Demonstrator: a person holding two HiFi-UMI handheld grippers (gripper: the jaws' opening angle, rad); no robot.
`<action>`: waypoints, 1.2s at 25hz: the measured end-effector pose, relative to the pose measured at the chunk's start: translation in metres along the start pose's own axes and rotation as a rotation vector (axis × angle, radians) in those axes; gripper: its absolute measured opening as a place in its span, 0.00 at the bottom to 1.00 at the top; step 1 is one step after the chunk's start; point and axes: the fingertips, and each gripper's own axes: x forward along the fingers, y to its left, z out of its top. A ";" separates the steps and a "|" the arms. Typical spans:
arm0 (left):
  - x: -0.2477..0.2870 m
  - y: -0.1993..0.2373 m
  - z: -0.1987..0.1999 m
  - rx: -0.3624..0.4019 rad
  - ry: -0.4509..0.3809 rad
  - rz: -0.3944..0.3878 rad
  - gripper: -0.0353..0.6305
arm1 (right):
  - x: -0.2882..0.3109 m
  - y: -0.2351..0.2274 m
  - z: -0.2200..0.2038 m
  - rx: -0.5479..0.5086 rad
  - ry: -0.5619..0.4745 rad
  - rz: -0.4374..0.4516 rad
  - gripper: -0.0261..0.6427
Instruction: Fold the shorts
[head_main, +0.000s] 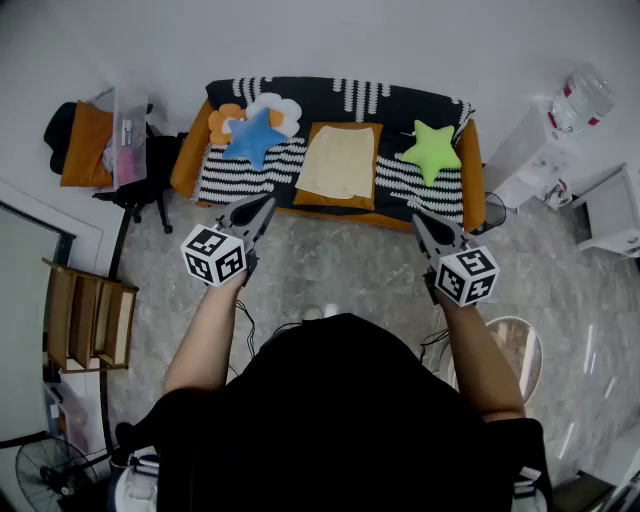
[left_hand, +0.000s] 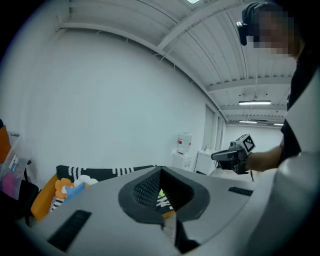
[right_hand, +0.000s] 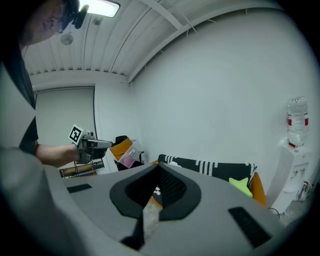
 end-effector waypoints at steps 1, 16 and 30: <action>-0.001 -0.004 0.000 0.000 -0.003 0.004 0.08 | -0.003 0.001 0.000 0.002 -0.004 0.000 0.04; -0.004 -0.029 -0.013 -0.048 0.021 0.080 0.08 | -0.033 0.003 0.003 -0.022 -0.048 0.030 0.07; 0.012 -0.044 -0.006 0.032 0.015 0.081 0.41 | -0.035 -0.021 0.006 -0.067 -0.047 -0.004 0.41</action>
